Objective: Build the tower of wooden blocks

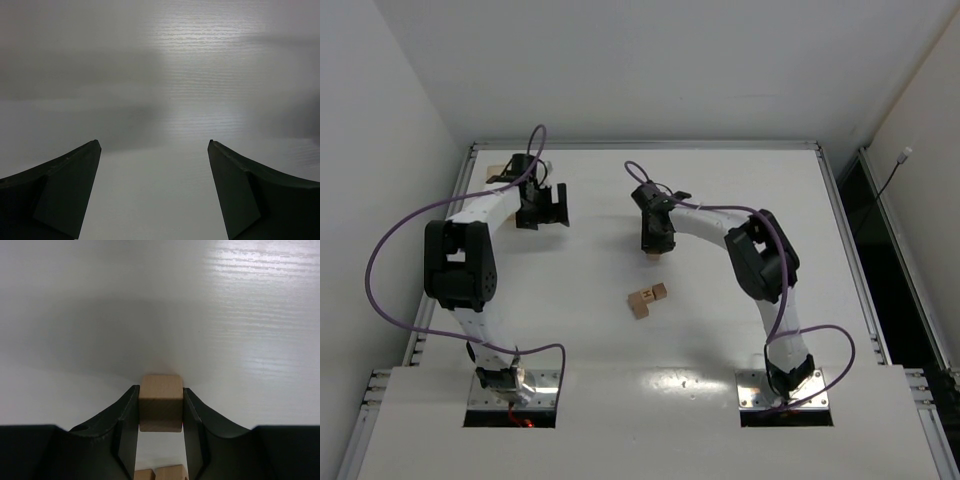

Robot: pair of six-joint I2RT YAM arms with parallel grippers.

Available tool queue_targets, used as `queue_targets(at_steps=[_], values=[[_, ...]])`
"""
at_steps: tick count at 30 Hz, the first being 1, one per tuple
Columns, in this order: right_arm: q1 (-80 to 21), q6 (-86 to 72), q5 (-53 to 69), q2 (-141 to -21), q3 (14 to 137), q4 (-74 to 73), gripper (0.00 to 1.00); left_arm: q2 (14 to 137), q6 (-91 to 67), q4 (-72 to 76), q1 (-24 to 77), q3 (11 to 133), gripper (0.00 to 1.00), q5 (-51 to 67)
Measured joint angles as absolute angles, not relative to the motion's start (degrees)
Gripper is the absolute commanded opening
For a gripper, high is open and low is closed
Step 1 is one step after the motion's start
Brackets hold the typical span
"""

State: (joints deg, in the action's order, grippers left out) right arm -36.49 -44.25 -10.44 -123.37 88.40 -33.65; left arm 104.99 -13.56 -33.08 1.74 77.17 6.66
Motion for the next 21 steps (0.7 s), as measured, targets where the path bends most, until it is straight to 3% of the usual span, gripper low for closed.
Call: queue_targets(at_steps=[2,4,6,17,21], values=[[-36.49,-44.25,-10.59,-123.63,88.77,-33.45,0.00,104.99,-13.56,-33.12,1.48,77.17,0.86,6.70],[-36.49,-44.21,-10.59,-123.72,88.92,-33.45,0.13,105.03,-13.54,-33.15,1.39,77.17,0.86,6.72],[-36.49,-44.05,-10.57,-123.81,89.06,-33.45,0.20,105.10,-13.54,-33.12,1.39,77.17,0.86,6.83],[-37.28,-42.87,-13.50,-123.94,89.08,-33.43,0.22,105.97,-13.54,-33.23,1.39,77.19,0.86,7.33],[-37.52,-42.22,-14.48,-124.03,89.08,-33.41,0.43,106.02,-13.54,-33.30,1.39,77.19,0.86,7.51]])
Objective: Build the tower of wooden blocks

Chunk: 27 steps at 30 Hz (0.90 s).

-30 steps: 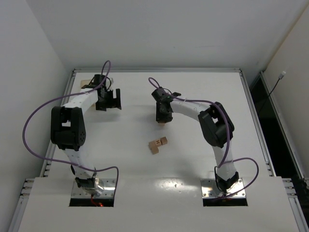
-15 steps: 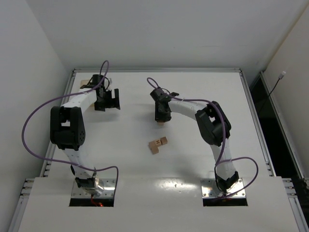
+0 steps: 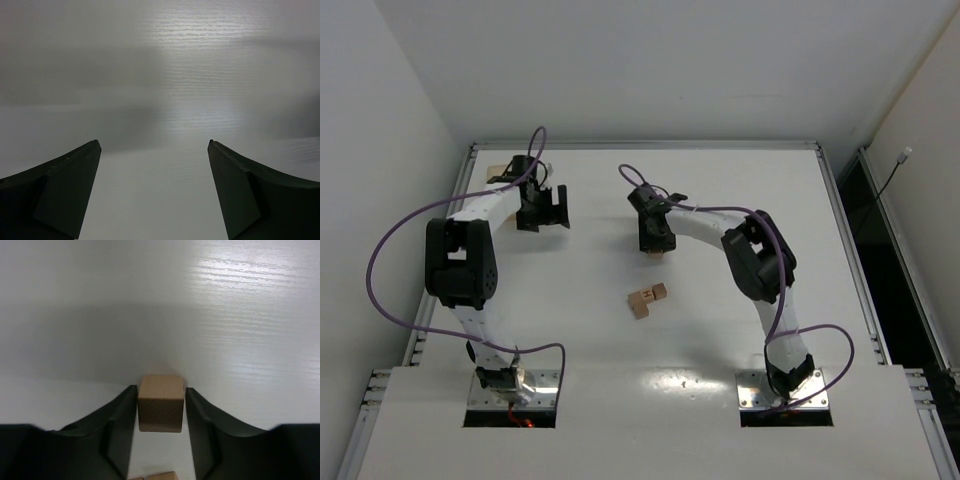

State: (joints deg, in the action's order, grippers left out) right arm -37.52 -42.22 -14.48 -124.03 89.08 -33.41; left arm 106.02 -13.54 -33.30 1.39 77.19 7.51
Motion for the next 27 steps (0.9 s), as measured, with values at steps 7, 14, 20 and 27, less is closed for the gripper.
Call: queue_targets(at_steps=[7,14,20,27], values=[[-38.02,-41.01,-15.00,-124.79,89.12,-33.17,0.68,106.02,-13.54,-33.34,1.39,77.19,0.86,7.57],[-38.79,-38.74,-14.68,-124.57,88.66,-31.66,0.77,106.02,-13.54,-33.34,1.39,77.19,0.86,7.77],[-40.58,-35.66,-15.29,-118.56,84.23,-28.75,0.77,106.02,-12.91,-33.36,1.39,77.19,0.86,8.23],[-41.78,-29.80,-20.23,-105.73,84.01,-25.80,0.77,105.56,-12.69,-33.30,1.39,77.19,0.88,8.56]])
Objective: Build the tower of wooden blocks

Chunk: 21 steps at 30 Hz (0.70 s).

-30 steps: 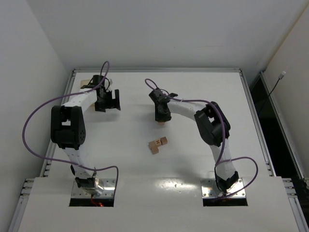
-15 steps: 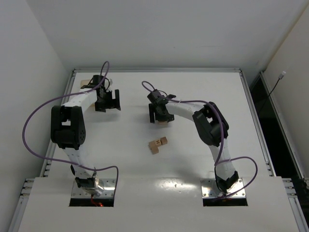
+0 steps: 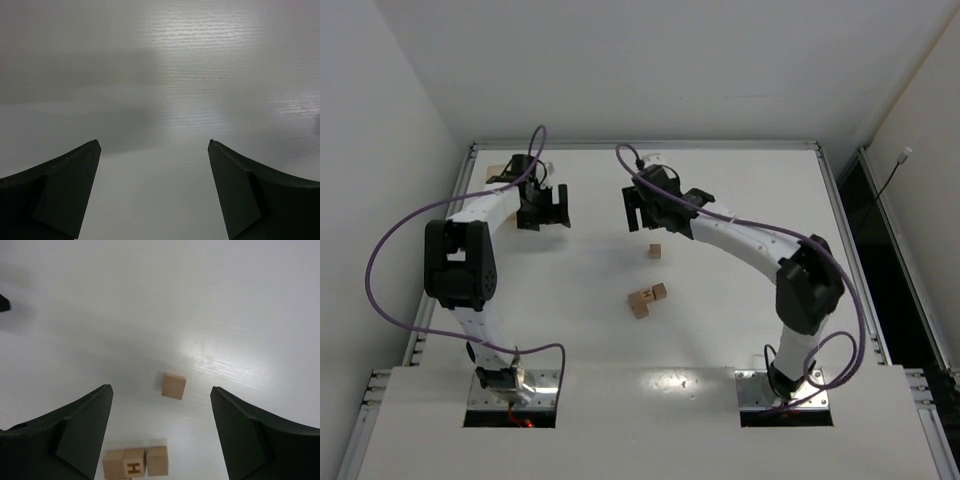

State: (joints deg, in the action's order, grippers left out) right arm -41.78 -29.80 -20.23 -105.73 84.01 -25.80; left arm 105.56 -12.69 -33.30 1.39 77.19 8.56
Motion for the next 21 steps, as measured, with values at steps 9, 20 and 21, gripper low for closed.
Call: queue_targets(at_steps=[9,20,21], values=[[-37.47,-11.38,-26.04,-84.14,72.51,-19.88,0.99,94.70,-1.45,-36.16,5.98,73.87,1.00,16.78],[-14.24,12.47,-26.48,-61.56,42.85,-16.14,0.99,83.79,7.86,-43.53,44.62,66.96,0.97,16.36],[-12.84,12.78,-25.91,-60.27,42.81,-16.51,0.99,84.38,7.62,-43.46,46.63,67.16,0.94,15.16]])
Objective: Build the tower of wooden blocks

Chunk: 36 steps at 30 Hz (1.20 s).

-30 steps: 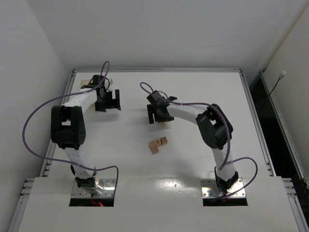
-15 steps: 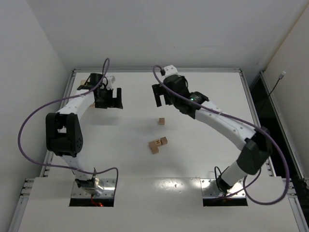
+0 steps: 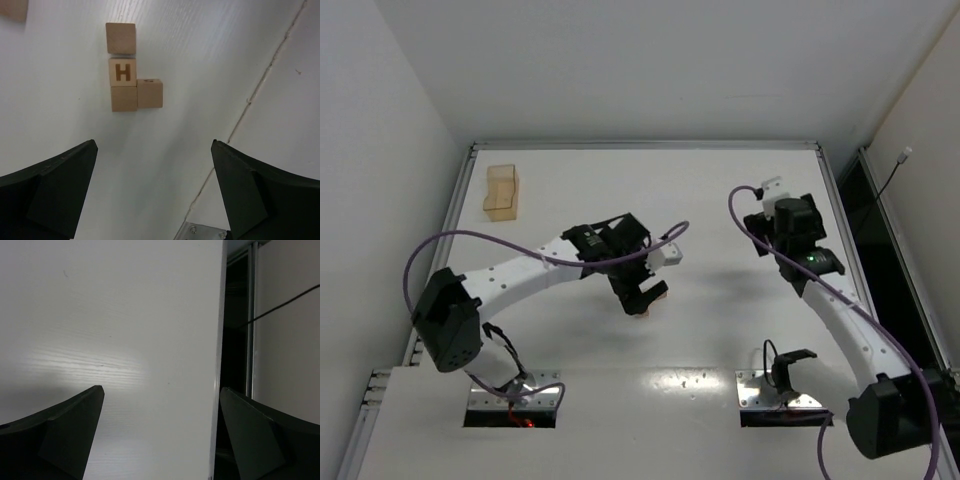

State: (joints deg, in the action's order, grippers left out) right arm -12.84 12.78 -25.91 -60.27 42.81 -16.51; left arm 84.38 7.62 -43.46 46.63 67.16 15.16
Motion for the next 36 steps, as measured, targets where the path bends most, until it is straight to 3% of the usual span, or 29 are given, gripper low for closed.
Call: queue_targets(at_steps=[9,15,29,36], values=[[0.36,7.66,-21.10,-62.54,42.89,-24.97,0.99,99.55,2.33,-37.95,51.79,72.58,0.77,4.10],[4.29,4.56,-17.63,-65.01,44.62,-28.80,0.98,104.22,0.34,-35.44,51.83,76.60,0.74,1.76],[9.63,3.16,-12.67,-69.49,47.42,-29.63,0.97,110.26,-0.21,-32.86,51.90,78.06,0.68,3.68],[10.57,2.98,-10.63,-70.85,48.60,-29.69,0.97,112.68,2.50,-33.36,51.90,78.72,0.54,6.31]])
